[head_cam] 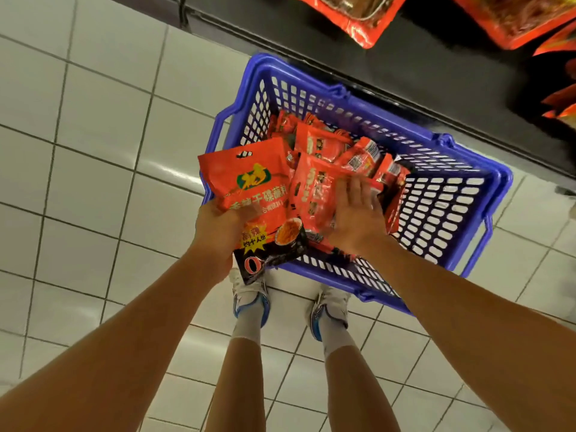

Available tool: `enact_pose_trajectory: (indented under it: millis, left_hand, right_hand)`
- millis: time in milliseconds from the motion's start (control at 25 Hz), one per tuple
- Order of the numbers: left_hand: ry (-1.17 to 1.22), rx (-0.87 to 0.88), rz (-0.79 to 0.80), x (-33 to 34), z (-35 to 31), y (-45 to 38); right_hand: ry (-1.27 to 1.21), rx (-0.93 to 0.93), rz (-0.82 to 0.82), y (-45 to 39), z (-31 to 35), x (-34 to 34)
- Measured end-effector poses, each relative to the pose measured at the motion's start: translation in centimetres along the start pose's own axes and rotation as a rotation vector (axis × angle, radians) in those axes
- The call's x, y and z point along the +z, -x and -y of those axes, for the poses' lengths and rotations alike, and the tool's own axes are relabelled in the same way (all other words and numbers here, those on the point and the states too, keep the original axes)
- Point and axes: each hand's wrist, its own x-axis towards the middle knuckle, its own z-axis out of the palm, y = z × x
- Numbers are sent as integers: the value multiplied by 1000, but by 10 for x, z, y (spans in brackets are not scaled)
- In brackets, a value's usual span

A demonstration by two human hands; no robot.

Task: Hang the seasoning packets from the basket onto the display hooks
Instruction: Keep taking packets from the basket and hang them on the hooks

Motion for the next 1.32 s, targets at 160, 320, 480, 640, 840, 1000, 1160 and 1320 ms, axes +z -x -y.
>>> enact_pose_trajectory:
  millis: [160,320,480,640,840,1000,1160,1320]
  left_hand:
    - [-95,29,60,-14,7,1]
    - [-56,17,61,-24,-7,16]
    - [8,46,70,-16,-39,45]
    - [88,108,125,1,-86,93]
    - [136,339,119,7,-174,204]
    - [174,521,158,-2,-246,323]
    - [167,707,260,-18,-314,466]
    - [192,930,271,-24,-373,580]
  right_hand:
    - [165,-47,-80,-8,7,29]
    - [-484,-28,-230,12,-3,-14]
    - [-1281,135,-76,57,-17,-94]
    - [-1547,-70,-71,123,-9,-171]
    - [-1375,-290,-319,246,13,-289]
    - [-1260,-438,-587,360,27,-378]
    - [-1279,-610,-789,492,41,-465]
    - [-1240,-675,-943,600,47,-538]
